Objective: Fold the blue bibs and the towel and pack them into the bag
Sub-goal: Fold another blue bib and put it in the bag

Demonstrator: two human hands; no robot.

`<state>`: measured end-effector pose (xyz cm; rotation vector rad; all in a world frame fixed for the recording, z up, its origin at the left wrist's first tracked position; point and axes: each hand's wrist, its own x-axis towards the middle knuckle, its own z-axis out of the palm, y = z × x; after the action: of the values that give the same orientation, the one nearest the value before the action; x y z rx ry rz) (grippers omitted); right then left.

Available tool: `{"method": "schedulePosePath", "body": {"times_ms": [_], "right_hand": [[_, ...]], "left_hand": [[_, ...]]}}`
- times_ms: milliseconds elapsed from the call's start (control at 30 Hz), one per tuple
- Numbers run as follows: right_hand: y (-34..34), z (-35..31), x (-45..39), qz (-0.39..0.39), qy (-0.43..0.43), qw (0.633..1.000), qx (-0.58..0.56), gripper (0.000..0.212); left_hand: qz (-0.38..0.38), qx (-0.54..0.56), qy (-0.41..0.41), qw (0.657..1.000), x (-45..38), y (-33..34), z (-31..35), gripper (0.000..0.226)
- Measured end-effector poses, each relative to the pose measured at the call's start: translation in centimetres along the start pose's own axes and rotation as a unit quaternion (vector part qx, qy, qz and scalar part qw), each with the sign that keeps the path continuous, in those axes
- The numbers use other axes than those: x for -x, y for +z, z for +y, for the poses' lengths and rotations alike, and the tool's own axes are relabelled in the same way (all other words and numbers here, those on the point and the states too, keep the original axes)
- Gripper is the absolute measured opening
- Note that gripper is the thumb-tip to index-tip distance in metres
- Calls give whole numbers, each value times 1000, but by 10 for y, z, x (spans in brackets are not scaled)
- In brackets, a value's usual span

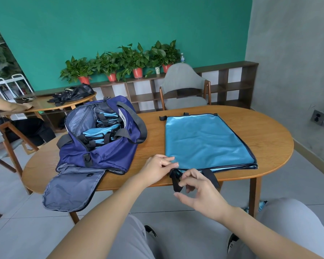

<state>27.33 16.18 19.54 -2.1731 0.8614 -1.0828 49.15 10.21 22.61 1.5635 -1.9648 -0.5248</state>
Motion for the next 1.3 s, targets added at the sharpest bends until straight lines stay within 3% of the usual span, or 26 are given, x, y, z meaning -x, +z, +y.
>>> {"method": "schedulePosePath", "body": {"times_ms": [133, 200, 367, 467, 600, 733, 933, 1200, 1300], "right_hand": [[-3, -1, 6, -1, -21, 999, 38, 22], [-12, -3, 6, -3, -36, 997, 66, 24], [-57, 1, -3, 59, -56, 985, 149, 21], [-91, 20, -8, 65, -6, 967, 245, 25], [-128, 49, -5, 11, 85, 947, 310, 47], [-142, 66, 8, -22, 96, 952, 291, 57], [-149, 77, 17, -7, 114, 963, 245, 56], [-152, 76, 23, 11, 139, 959, 246, 46], [-153, 74, 31, 10, 130, 966, 222, 56]], "left_hand": [[-5, 9, -18, 1000, 1, -1, 2, 9], [-16, 15, -26, 999, -1, -3, 4, 21], [-39, 50, -41, 997, 0, -25, 23, 26], [-57, 48, -20, 997, 4, -34, 33, 19], [-103, -13, -21, 994, 5, -38, 31, 17], [-114, -39, -40, 992, 6, -40, 24, 19], [-145, -88, -45, 984, 5, -38, 30, 36], [-74, -102, -25, 992, 9, -27, 23, 20], [-70, -107, 5, 992, 17, -27, 18, 17]]}}
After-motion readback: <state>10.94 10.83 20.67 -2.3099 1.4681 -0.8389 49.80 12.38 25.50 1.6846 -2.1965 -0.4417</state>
